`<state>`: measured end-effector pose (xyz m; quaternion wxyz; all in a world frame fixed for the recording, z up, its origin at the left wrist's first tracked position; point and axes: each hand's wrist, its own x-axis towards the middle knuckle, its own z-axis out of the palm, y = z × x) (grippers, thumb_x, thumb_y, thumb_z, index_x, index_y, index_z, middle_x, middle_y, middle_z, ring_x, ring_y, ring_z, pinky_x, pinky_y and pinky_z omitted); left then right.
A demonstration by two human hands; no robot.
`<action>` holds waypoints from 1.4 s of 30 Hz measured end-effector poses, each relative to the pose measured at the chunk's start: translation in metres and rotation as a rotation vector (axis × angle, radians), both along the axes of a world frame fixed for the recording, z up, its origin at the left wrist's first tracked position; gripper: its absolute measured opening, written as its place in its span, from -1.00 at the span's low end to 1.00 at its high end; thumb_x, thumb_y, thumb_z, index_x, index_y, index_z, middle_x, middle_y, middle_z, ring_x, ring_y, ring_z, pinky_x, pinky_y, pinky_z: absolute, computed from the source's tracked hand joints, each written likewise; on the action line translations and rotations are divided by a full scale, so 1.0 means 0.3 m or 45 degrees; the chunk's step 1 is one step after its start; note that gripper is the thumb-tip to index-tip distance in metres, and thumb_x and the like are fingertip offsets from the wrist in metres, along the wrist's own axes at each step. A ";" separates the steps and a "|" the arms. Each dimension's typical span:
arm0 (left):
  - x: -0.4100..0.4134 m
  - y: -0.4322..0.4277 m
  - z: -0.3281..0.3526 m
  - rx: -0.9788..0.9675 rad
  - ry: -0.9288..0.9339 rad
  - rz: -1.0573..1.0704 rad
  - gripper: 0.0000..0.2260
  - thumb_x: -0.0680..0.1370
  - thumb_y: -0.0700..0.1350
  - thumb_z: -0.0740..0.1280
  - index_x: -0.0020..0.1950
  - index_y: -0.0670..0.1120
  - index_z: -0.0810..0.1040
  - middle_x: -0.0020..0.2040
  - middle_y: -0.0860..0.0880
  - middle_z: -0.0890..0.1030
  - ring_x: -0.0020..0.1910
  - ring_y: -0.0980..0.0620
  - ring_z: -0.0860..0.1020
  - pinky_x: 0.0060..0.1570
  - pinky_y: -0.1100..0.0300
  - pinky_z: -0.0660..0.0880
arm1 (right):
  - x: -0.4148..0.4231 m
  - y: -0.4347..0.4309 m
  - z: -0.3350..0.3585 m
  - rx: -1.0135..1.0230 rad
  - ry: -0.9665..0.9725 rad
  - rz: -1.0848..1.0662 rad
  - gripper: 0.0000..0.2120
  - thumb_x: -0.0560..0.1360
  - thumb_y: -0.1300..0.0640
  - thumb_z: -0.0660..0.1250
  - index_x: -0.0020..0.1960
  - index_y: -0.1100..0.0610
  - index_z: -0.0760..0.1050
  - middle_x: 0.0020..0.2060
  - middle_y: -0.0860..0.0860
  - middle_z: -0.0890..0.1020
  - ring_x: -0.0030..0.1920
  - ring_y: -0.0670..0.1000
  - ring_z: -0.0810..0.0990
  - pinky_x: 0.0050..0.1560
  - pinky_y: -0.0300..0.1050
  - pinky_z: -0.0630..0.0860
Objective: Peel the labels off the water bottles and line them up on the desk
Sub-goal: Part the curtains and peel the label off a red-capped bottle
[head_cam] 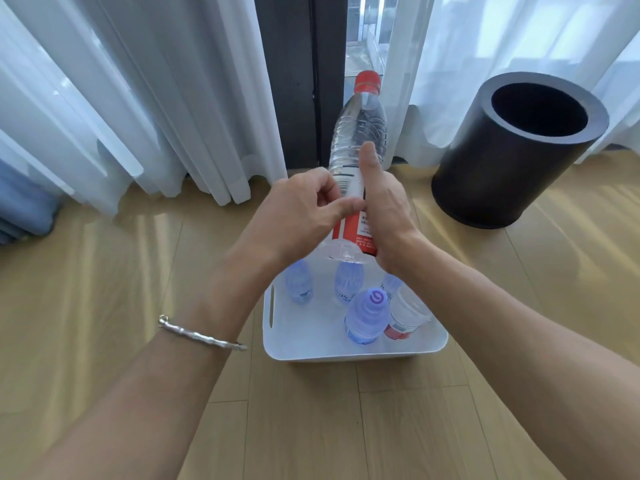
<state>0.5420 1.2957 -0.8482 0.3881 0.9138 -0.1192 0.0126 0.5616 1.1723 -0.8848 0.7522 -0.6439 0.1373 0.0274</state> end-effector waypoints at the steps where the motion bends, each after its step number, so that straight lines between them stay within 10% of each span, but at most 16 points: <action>1: -0.002 -0.001 -0.002 0.026 -0.019 -0.010 -0.73 0.52 0.07 0.38 -0.28 -0.03 0.41 -0.39 0.13 0.44 -0.46 0.29 0.43 -0.44 0.48 0.31 | -0.004 0.002 0.009 0.030 -0.002 -0.024 -0.34 0.40 -0.37 0.27 0.10 0.22 0.55 -0.07 0.24 0.67 -0.09 0.22 0.69 -0.08 0.15 0.64; 6: -0.001 -0.018 -0.031 0.078 -0.212 0.062 -0.80 0.58 0.00 0.31 -0.15 -0.10 0.49 -0.03 -0.01 0.54 -0.12 0.06 0.55 -0.23 0.39 0.43 | 0.011 0.008 0.020 0.109 0.121 -0.086 0.08 -0.05 -0.53 0.44 0.22 0.20 0.46 0.03 0.23 0.65 -0.07 0.20 0.70 -0.08 0.20 0.64; 10: -0.003 -0.017 -0.041 0.073 -0.291 0.133 -0.77 0.60 0.03 0.27 -0.08 -0.14 0.49 -0.11 -0.03 0.63 -0.20 0.04 0.61 -0.22 0.20 0.58 | 0.001 -0.002 0.010 0.177 0.190 -0.073 -0.18 0.22 -0.41 0.42 0.23 0.17 0.44 -0.03 0.20 0.67 -0.15 0.15 0.72 -0.13 0.10 0.65; 13: 0.001 -0.023 -0.036 -0.055 -0.274 0.234 -0.78 0.61 0.01 0.25 -0.15 -0.10 0.41 -0.29 0.11 0.51 -0.36 0.22 0.52 -0.42 0.48 0.41 | 0.002 -0.006 -0.010 0.243 0.195 -0.054 -0.33 0.36 -0.33 0.35 0.23 0.16 0.46 -0.03 0.22 0.68 -0.09 0.19 0.71 -0.04 0.15 0.64; 19: 0.066 0.041 -0.060 -0.871 0.198 0.633 -0.73 0.59 -0.03 0.27 -0.29 -0.03 0.37 -0.30 -0.01 0.40 -0.27 0.05 0.38 -0.22 0.11 0.41 | 0.006 -0.031 0.032 0.619 0.195 0.045 -0.58 0.52 -0.27 0.18 -0.02 0.09 0.48 -0.32 0.05 0.62 -0.32 -0.01 0.63 -0.11 -0.02 0.61; 26: 0.069 0.095 -0.099 -0.905 0.616 0.744 -0.84 0.60 -0.05 0.30 -0.16 -0.02 0.43 -0.25 0.04 0.54 -0.34 0.12 0.49 -0.56 0.37 0.45 | 0.010 -0.056 0.057 0.729 0.094 0.132 -0.56 0.53 -0.27 0.09 0.00 0.08 0.48 -0.13 0.09 0.59 -0.16 0.03 0.59 0.00 -0.01 0.58; 32: 0.093 0.135 -0.069 -1.366 0.915 0.841 -0.75 0.64 -0.02 0.14 -0.16 -0.02 0.51 -0.27 0.01 0.54 -0.32 0.05 0.51 -0.26 0.17 0.50 | -0.014 -0.032 0.049 0.600 0.036 0.247 -0.58 0.55 -0.19 0.10 -0.11 0.13 0.51 -0.35 0.05 0.61 -0.36 -0.02 0.60 -0.24 -0.14 0.57; 38: 0.080 0.101 -0.012 -0.679 0.133 0.605 -0.79 0.61 -0.02 0.20 -0.21 0.03 0.50 -0.27 0.10 0.49 -0.31 0.15 0.45 -0.33 0.29 0.35 | -0.020 -0.013 0.029 0.339 -0.015 0.257 -0.59 0.53 -0.18 0.18 -0.02 0.17 0.53 -0.27 0.10 0.63 -0.30 0.05 0.62 -0.23 -0.10 0.59; 42: 0.051 0.013 0.034 -0.513 0.177 0.232 -0.77 0.57 0.19 0.23 -0.03 0.05 0.50 -0.16 0.06 0.61 -0.23 0.17 0.60 -0.28 0.22 0.58 | -0.020 0.026 0.012 0.254 -0.063 0.267 -0.47 0.44 -0.24 0.24 0.11 0.20 0.55 -0.13 0.17 0.65 -0.19 0.11 0.63 -0.13 -0.02 0.58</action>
